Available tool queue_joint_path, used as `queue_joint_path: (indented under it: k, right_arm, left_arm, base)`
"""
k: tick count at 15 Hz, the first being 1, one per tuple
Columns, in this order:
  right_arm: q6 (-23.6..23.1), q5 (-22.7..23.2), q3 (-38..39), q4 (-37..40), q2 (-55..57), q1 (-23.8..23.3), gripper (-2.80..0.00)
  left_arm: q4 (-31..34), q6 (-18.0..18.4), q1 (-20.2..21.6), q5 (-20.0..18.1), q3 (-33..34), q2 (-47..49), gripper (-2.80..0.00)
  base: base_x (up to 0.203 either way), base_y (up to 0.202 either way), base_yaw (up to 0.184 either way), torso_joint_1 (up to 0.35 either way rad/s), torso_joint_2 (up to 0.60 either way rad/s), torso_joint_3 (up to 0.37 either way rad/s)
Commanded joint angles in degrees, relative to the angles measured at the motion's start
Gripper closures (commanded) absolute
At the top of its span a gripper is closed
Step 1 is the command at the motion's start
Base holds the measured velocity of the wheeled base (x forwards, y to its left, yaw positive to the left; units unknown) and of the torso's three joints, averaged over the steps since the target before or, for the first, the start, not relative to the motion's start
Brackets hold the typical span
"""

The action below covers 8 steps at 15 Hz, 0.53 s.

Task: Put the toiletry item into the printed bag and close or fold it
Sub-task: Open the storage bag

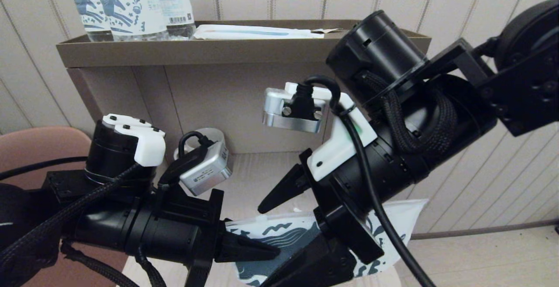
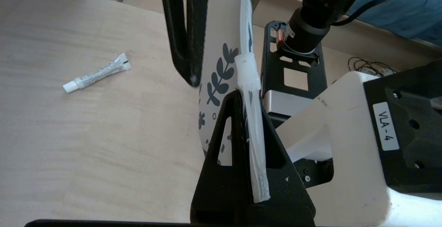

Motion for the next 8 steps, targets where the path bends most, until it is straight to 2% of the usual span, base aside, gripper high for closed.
queue_joint_path:
  k: [1, 8]
  right_arm:
    - [-0.1, 0.3, 0.7, 0.1, -0.2, 0.0, -2.8]
    - [-0.1, 1.5, 1.7, -2.9, 0.8, -0.1, -2.8]
  left_arm:
    - [-0.1, 0.0, 0.0, -0.3, 0.0, 0.1, 0.0]
    - [-0.1, 0.1, 0.2, -0.3, 0.0, 0.2, 0.0]
  base:
    - [0.0, 0.0, 0.0, 0.0, 0.0, 0.0]
    - [0.0, 0.0, 0.0, 0.0, 0.0, 0.0]
